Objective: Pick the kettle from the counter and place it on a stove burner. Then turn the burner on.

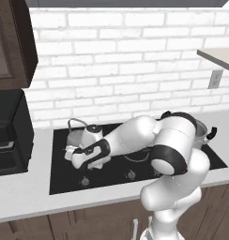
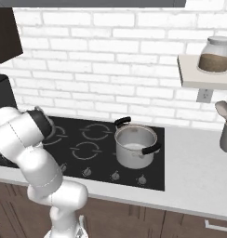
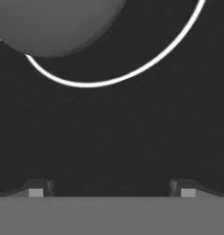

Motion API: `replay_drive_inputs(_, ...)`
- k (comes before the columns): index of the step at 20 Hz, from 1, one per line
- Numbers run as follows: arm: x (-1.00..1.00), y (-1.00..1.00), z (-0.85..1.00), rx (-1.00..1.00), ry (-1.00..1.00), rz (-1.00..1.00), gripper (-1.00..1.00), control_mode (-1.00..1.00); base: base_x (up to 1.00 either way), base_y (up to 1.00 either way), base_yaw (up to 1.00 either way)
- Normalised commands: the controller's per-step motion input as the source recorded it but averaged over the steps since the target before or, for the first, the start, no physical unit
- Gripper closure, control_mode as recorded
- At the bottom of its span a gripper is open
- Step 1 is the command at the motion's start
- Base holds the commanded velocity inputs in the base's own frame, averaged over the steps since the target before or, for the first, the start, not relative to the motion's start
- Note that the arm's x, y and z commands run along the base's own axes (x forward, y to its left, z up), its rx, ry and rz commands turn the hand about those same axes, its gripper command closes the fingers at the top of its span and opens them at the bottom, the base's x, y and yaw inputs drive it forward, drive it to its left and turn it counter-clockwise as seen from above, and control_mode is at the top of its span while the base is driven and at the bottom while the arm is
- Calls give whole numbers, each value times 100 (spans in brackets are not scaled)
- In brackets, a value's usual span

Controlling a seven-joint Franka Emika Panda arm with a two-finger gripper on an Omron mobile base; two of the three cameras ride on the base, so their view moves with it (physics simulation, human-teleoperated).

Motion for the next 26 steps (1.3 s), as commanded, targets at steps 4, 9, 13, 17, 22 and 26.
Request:
replay_drive_inputs(4,0,27,-37,-13,20,7,-100,-100,0,0,0)
replay_drive_inputs(9,0,31,-9,-7,24,12,-100,-100,0,0,0)
replay_drive_inputs(13,-3,13,-6,-3,16,7,-100,-100,0,0,0)
replay_drive_inputs(17,-90,-2,-4,0,0,6,-100,-100,0,0,0)
replay_drive_inputs(22,-53,-7,-10,0,0,0,-100,-100,0,0,0)
replay_drive_inputs(26,-40,-44,-8,0,-6,0,-100,-100,0,0,0)
